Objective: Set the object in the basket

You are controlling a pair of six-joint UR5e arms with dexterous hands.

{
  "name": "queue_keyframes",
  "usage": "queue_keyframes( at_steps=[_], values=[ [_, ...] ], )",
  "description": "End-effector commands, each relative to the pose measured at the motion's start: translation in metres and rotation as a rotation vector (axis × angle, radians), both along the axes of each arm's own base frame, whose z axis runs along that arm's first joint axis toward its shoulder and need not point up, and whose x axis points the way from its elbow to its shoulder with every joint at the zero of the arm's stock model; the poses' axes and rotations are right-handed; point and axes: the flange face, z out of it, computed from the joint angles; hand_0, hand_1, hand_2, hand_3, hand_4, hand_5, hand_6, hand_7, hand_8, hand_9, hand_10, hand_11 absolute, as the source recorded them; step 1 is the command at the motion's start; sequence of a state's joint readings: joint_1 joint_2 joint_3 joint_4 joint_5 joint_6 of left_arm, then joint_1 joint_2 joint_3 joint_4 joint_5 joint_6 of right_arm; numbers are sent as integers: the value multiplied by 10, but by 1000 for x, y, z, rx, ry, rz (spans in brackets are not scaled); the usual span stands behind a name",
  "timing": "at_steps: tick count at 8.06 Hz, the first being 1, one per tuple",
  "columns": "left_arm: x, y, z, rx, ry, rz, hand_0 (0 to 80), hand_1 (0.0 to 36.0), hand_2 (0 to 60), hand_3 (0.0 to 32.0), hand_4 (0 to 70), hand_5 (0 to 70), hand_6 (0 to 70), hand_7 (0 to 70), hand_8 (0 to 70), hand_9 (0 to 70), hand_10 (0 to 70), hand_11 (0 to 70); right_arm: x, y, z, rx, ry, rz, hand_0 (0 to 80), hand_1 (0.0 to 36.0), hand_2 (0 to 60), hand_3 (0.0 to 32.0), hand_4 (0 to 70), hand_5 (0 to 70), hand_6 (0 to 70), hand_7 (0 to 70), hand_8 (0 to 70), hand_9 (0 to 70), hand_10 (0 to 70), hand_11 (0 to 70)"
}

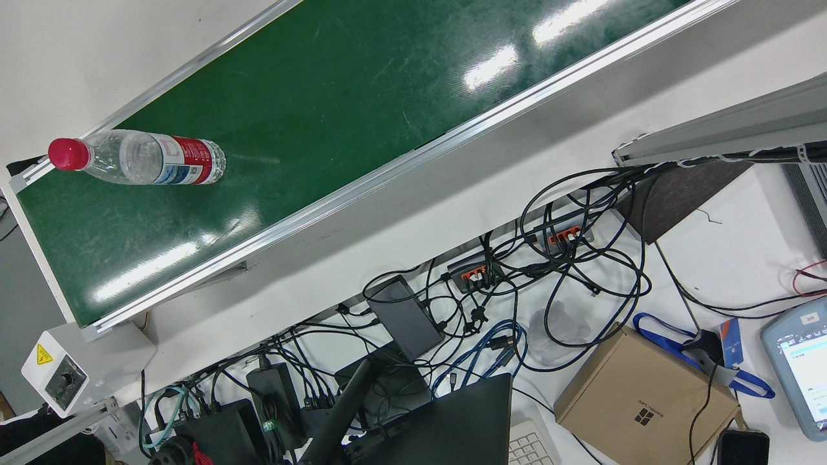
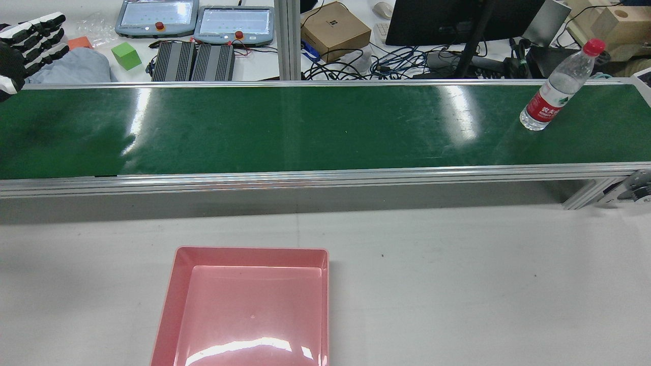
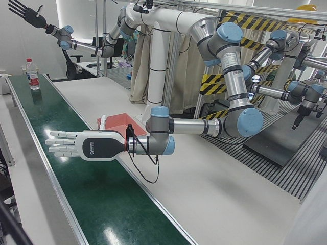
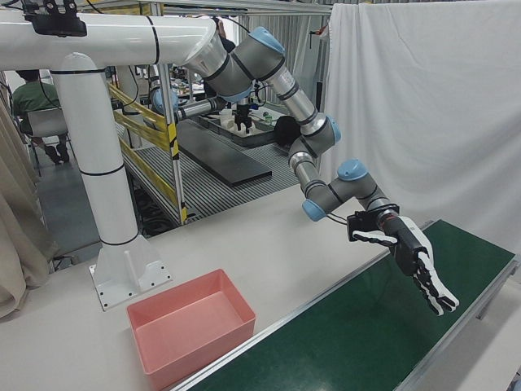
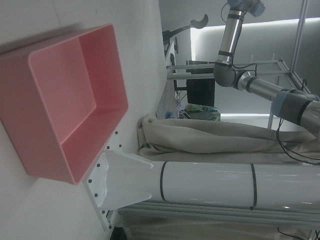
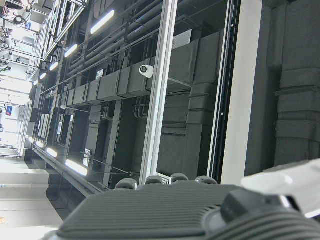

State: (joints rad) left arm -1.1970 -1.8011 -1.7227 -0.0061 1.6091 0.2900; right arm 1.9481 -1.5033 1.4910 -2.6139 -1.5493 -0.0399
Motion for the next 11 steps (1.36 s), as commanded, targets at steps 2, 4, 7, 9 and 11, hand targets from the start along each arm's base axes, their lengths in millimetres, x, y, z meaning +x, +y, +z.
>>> queue_keyframes(
  at_steps=[2, 4, 7, 9, 11],
  values=[
    [-2, 2, -1, 3, 1, -1, 484, 39, 0, 0, 99, 74, 5, 0, 4, 0, 28, 50, 0, 0, 0, 0, 0, 0, 0, 0, 0, 0, 0, 0, 0, 0, 0, 0, 0, 0],
    [-4, 3, 1, 0, 0, -4, 485, 39, 0, 0, 101, 76, 5, 0, 4, 0, 29, 51, 0, 0, 0, 0, 0, 0, 0, 0, 0, 0, 0, 0, 0, 0, 0, 0, 0, 0],
    [-4, 3, 1, -1, -1, -4, 485, 43, 0, 0, 113, 82, 13, 0, 13, 0, 33, 57, 0, 0, 0, 0, 0, 0, 0, 0, 0, 0, 0, 0, 0, 0, 0, 0, 0, 0],
    [-6, 2, 1, 0, -1, -7, 485, 44, 0, 0, 119, 82, 16, 0, 17, 2, 34, 58, 0, 0, 0, 0, 0, 0, 0, 0, 0, 0, 0, 0, 0, 0, 0, 0, 0, 0],
    [-6, 3, 2, -1, -2, -8, 486, 43, 0, 0, 117, 74, 14, 0, 15, 0, 37, 61, 0, 0, 0, 0, 0, 0, 0, 0, 0, 0, 0, 0, 0, 0, 0, 0, 0, 0]
  ],
)
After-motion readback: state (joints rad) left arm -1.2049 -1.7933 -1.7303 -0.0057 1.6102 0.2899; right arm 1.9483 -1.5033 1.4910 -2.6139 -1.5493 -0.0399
